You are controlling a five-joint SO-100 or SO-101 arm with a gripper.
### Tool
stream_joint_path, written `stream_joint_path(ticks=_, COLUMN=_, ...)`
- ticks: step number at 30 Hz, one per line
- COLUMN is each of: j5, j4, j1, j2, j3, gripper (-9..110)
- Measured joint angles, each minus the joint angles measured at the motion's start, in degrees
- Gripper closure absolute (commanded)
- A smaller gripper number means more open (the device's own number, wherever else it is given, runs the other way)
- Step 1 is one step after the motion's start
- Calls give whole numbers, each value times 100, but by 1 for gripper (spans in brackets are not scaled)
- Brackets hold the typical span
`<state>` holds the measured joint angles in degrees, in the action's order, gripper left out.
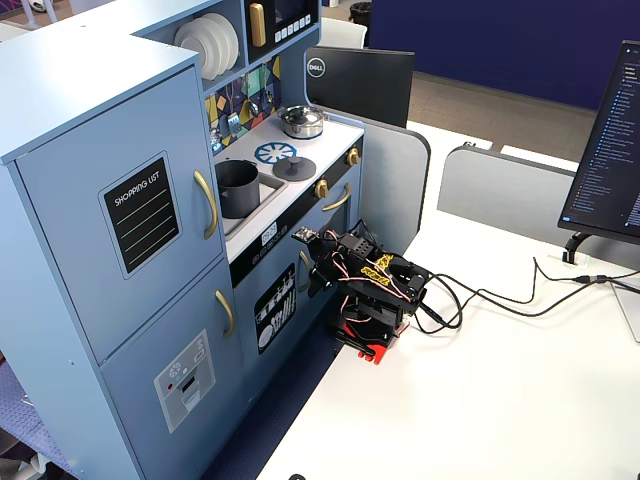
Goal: Pick up the lid from the counter and put it on the gray recipient
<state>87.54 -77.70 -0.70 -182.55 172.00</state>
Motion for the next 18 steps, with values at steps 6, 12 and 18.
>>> stream_joint_path(ticks=6, j5=0, j4=0, j1=-123, j2=0, j3=0, gripper=101)
stream_joint_path(ticks=12, j5=-9, j4=0, j1=-123, j2=0, j3=0, gripper=101)
stream_joint_path(ticks=18, j5=-53, j4=70, j1=-360, j2=18, j3=-185, gripper=101)
